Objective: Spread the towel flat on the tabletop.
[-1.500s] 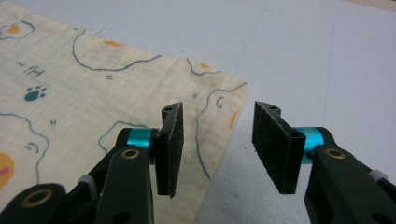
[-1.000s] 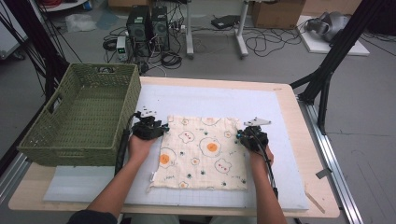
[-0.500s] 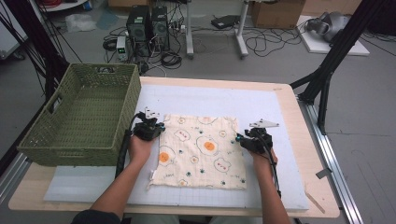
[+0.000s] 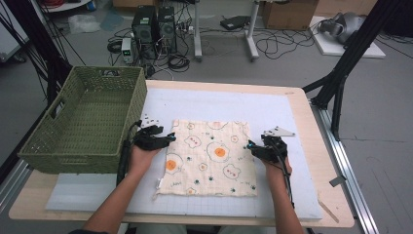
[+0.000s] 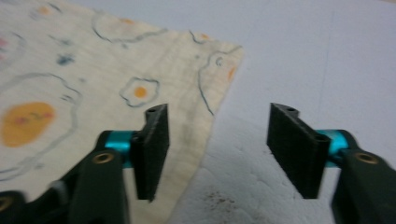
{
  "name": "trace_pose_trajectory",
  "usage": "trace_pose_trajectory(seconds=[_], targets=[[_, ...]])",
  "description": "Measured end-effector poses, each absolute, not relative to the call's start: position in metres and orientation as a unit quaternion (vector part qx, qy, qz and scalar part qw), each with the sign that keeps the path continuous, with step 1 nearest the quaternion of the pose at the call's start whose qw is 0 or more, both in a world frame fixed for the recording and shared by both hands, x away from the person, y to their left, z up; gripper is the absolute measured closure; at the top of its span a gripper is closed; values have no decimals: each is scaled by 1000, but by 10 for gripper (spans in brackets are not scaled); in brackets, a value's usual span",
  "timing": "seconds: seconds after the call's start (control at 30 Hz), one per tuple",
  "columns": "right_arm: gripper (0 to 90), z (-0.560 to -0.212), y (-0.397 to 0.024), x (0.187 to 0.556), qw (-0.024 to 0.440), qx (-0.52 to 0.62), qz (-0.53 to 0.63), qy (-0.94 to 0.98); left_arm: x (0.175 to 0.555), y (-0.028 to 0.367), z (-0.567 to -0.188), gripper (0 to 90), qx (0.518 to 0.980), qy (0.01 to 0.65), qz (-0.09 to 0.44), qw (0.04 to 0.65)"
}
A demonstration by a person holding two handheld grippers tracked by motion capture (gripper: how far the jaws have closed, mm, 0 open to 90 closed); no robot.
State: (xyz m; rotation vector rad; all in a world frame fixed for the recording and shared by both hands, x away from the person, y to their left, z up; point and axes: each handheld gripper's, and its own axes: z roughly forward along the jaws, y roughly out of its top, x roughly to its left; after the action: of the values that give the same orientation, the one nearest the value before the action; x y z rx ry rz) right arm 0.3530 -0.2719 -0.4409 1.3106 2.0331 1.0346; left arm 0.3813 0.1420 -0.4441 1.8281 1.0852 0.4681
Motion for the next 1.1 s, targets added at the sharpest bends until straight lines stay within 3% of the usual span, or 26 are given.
trace_pose_trajectory(seconds=[0.13, 0.3, 0.47, 0.9, 1.1], targets=[[276, -433, -282, 337, 239, 461, 411, 749, 372, 138, -438, 319, 743, 415, 154, 503], [190, -425, -290, 309, 253, 436, 419, 755, 354, 144, -428, 182, 736, 403, 157, 521], [124, -424, -295, 286, 255, 423, 418, 763, 345, 150, -421, 186, 739, 373, 164, 536], [117, -414, -295, 265, 277, 394, 426, 766, 314, 152, -421, 215, 713, 359, 190, 572], [117, -416, -295, 271, 277, 399, 429, 762, 308, 148, -423, 223, 726, 343, 188, 565]])
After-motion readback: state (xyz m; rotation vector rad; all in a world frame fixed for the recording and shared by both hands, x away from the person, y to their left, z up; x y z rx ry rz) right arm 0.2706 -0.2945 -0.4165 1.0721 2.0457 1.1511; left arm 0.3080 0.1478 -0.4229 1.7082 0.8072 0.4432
